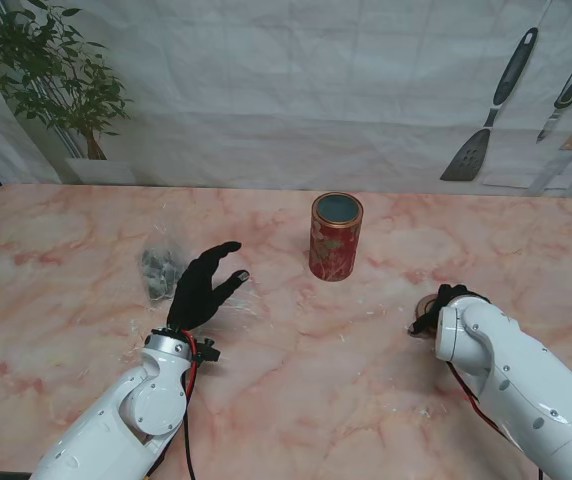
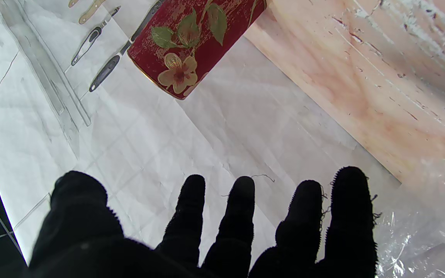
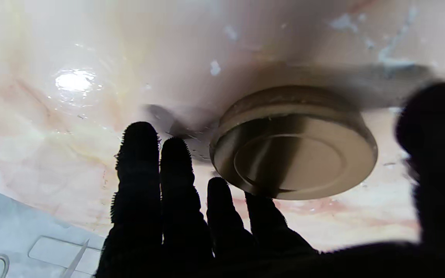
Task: Insert tea bags into the tea bag box
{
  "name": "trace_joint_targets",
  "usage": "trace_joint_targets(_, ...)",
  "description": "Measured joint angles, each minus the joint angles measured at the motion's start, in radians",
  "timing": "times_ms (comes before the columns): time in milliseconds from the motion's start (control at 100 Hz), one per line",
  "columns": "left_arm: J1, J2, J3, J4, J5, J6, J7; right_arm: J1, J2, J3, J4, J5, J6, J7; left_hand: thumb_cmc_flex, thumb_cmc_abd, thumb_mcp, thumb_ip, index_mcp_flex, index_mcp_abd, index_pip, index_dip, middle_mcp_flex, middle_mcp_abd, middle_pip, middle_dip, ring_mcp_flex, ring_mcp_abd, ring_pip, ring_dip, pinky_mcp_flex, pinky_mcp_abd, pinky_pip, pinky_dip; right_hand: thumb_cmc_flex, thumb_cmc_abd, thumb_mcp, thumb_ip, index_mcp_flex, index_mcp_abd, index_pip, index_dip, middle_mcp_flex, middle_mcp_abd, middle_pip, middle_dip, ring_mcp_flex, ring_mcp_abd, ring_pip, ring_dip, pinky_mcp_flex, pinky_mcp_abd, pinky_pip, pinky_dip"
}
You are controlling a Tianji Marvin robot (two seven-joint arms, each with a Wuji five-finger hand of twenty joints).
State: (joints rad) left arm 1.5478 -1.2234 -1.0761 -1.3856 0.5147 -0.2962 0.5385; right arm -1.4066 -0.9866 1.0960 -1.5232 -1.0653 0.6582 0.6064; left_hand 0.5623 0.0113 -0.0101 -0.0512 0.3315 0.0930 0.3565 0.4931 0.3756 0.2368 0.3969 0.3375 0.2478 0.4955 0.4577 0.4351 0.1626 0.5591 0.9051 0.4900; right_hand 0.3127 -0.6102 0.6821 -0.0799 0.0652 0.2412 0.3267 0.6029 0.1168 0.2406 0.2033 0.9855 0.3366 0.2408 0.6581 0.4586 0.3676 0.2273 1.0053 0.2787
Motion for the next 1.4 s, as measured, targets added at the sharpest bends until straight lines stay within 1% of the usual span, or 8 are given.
trace_joint_targets(100,0.0,0.0,0.0,0.0,-0.002,-0.002,0.002,0.011,0.003,-0.014,0.003,-0.023,-0.014,0.029,0.0,0.0,0.0,0.0,0.0,0.0,0.0,0.0,0.0,0.0,0.0,0.0,0.0,0.0,0.0,0.0,0.001,0.0,0.001,0.0,0.114,0.0,-0.042,0.01,-0.004,0.001,-0.083,0.111,-0.006,-0.018,-0.025,0.081,0.0,-0.007,0.027,0.003,0.008,-0.025,0.0,0.0)
trace_joint_targets(290,0.0,-0.002,0.001,0.001,-0.007,-0.005,0.005,0.042,0.006,-0.049,0.034,-0.021,-0.025,0.003,0.0,0.0,0.0,0.0,0.0,0.0,0.0,0.0,0.0,0.0,0.0,0.0,0.0,0.0,0.0,0.0,0.002,0.0,0.011,0.0,0.188,-0.137,0.395,0.006,-0.029,0.006,0.028,0.168,-0.007,-0.07,0.027,0.124,0.056,-0.025,0.058,0.014,0.081,-0.052,0.003,-0.007)
trace_joint_targets(400,-0.001,-0.003,0.001,0.001,-0.009,-0.008,0.008,0.061,0.005,-0.074,0.068,0.003,-0.024,-0.065,0.0,0.0,0.0,0.0,0.0,0.0,0.0,0.0,0.0,0.0,0.0,0.0,0.0,0.0,0.0,0.0,0.007,0.0,0.011,0.001,0.201,-0.207,0.406,0.006,-0.041,0.014,0.278,0.077,0.0,-0.092,0.195,0.013,0.127,-0.014,0.051,0.002,0.144,-0.075,0.009,-0.027)
trace_joint_targets(410,-0.001,-0.003,0.001,0.002,-0.01,-0.009,0.008,0.062,0.005,-0.074,0.072,0.013,-0.023,-0.08,0.0,0.0,0.0,0.0,0.0,0.0,0.0,0.0,0.0,0.0,0.0,0.0,0.0,0.0,0.0,0.0,0.007,0.0,0.011,0.001,0.224,-0.211,0.416,0.006,-0.042,-0.039,0.266,-0.018,0.009,-0.095,0.244,-0.023,0.129,-0.01,0.056,0.016,0.156,-0.077,0.026,-0.035)
trace_joint_targets(500,-0.001,-0.004,0.001,0.002,-0.011,-0.01,0.008,0.069,-0.003,-0.078,0.111,0.092,-0.018,-0.209,0.0,0.0,0.0,0.0,0.0,0.0,0.0,0.0,0.0,0.0,0.0,0.0,0.01,0.002,0.0,0.0,0.008,0.0,0.011,0.002,0.246,-0.226,0.423,0.004,-0.027,-0.106,0.292,-0.168,0.002,-0.114,0.398,-0.205,0.178,0.002,0.076,0.022,0.208,-0.083,0.032,-0.056)
trace_joint_targets(620,0.0,-0.004,-0.001,0.001,-0.015,-0.011,0.007,0.073,-0.017,-0.077,0.136,0.091,-0.014,-0.257,0.0,0.0,0.0,0.0,0.0,0.0,0.0,0.0,0.0,0.0,0.0,0.0,0.01,0.002,0.0,0.0,0.009,0.0,0.011,0.002,0.248,-0.322,0.486,-0.062,0.056,-0.138,0.302,-0.242,0.013,-0.123,0.568,-0.385,0.259,0.002,0.039,0.004,0.273,-0.079,0.134,-0.271)
trace_joint_targets(930,0.002,-0.004,-0.003,0.001,-0.024,-0.026,-0.003,0.069,-0.055,-0.057,0.203,0.155,-0.017,-0.462,0.0,0.0,0.0,0.0,0.0,0.0,0.008,0.0,0.0,0.0,0.0,0.0,0.01,0.01,0.0,0.0,0.009,0.0,0.011,0.002,0.248,-0.438,0.536,-0.145,0.173,-0.179,0.306,-0.289,0.122,-0.131,0.586,-0.453,0.375,0.001,-0.016,-0.045,0.358,-0.056,0.185,-0.31)
trace_joint_targets(1400,0.002,-0.003,-0.006,0.002,-0.031,-0.049,-0.025,0.081,-0.079,-0.022,0.23,0.183,-0.025,-0.5,0.0,0.0,0.0,0.0,0.0,0.0,0.008,0.0,0.001,0.0,0.0,0.0,0.01,0.012,0.0,0.0,0.009,0.0,0.011,0.002,0.25,-0.447,0.431,-0.189,0.281,-0.18,0.226,-0.298,0.21,-0.104,0.58,-0.463,0.475,-0.002,-0.025,-0.076,0.401,-0.031,0.203,-0.31)
